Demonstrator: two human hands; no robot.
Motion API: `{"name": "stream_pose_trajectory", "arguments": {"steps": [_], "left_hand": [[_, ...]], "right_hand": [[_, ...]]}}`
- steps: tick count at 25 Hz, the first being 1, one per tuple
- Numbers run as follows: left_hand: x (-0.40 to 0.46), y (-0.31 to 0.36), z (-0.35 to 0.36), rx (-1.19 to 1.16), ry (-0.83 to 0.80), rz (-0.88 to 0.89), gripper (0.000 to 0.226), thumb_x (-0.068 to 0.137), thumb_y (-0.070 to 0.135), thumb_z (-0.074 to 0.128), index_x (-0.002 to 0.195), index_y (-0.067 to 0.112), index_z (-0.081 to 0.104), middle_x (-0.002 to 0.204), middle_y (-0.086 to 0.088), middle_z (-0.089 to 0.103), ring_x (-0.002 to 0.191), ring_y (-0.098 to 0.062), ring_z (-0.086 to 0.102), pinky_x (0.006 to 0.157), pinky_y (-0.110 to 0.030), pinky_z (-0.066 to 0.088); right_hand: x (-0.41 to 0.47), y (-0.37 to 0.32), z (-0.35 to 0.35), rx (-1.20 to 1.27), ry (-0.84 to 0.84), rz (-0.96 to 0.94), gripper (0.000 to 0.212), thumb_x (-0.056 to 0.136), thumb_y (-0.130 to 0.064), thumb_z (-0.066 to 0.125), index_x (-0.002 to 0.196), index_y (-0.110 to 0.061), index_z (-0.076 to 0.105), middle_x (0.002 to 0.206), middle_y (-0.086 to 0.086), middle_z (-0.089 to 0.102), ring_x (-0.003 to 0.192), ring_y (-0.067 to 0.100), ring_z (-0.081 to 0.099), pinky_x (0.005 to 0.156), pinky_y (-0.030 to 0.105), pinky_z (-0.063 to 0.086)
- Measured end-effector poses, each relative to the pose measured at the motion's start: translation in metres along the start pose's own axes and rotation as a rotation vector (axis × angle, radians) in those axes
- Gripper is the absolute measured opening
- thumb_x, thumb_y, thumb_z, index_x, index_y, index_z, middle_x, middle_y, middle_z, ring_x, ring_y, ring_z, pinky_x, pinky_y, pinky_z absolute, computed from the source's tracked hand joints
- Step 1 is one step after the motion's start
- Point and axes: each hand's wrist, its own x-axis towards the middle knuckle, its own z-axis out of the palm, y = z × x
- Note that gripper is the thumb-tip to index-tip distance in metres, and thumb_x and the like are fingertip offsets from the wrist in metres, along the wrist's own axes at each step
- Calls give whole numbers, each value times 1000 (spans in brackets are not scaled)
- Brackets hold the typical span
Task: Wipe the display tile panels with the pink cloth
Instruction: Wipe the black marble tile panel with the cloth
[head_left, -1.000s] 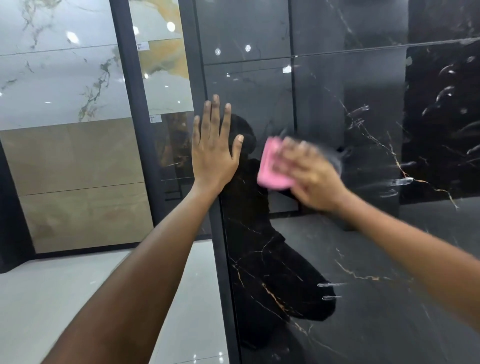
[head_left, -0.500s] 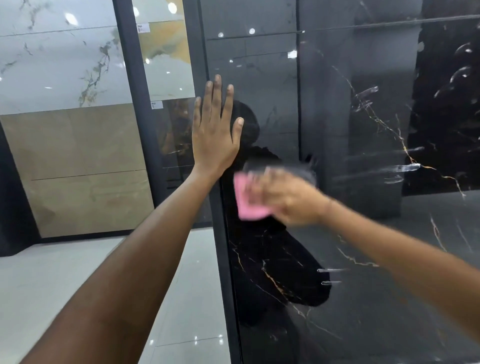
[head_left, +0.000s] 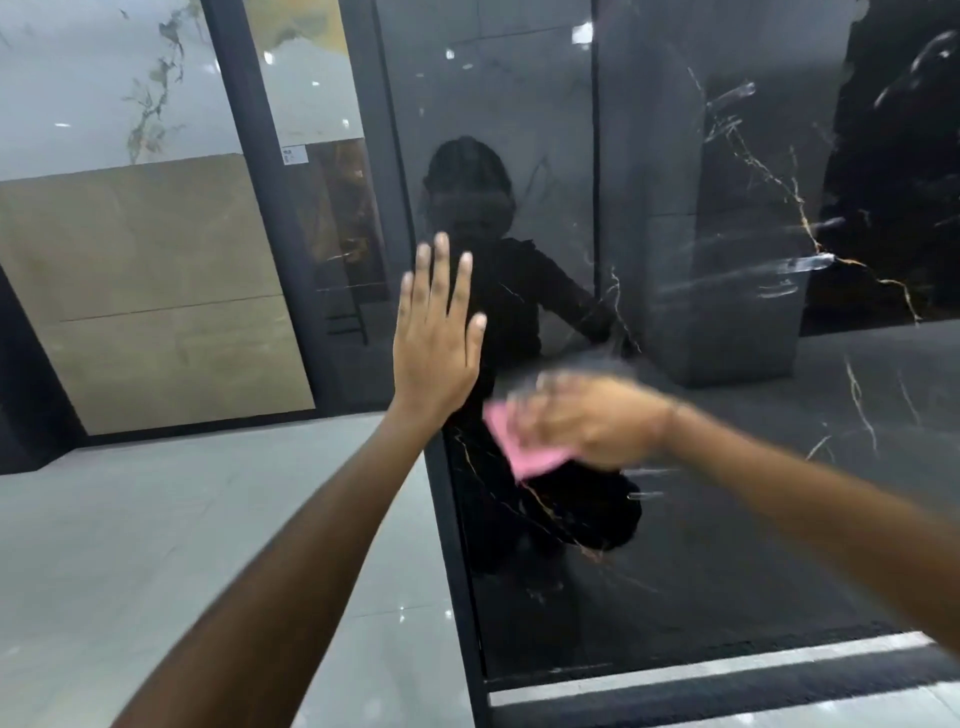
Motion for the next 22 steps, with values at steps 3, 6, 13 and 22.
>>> {"name": "stream_pose_trajectory", "arguments": {"steps": [3,6,13,22], "left_hand": [[-50,12,22,79,-22,-41,60,102,27,35,154,6,16,161,-18,11,150,-23,-8,122,-37,-5],[-62,17,32,124,8,-75,56,103,28,34,153,6,21,159,-19,20,150,-28,4,122,-37,-3],[-69,16,35,190,19,-36,63,100,38,38,153,8,20,158,-22,23,146,-34,13,121,-39,-4],[-19,7,16,139,-9,389,62,95,52,46,150,23,37,156,-14,32,143,-37,22,119,-46,11]], "right_hand": [[-7,71,-32,-79,303,662,57,80,-15,52,137,-19,53,145,9,47,139,32,33,116,40,15],[-8,-8,18,-51,251,735,63,77,-20,54,140,-18,51,149,9,43,146,31,20,117,45,14],[-35,-50,29,-20,44,261,62,79,-15,58,140,-22,49,152,0,36,144,24,24,119,43,10],[-71,-135,58,6,-83,417,88,80,-31,59,155,-30,12,163,-5,0,150,22,2,118,43,8]]}}
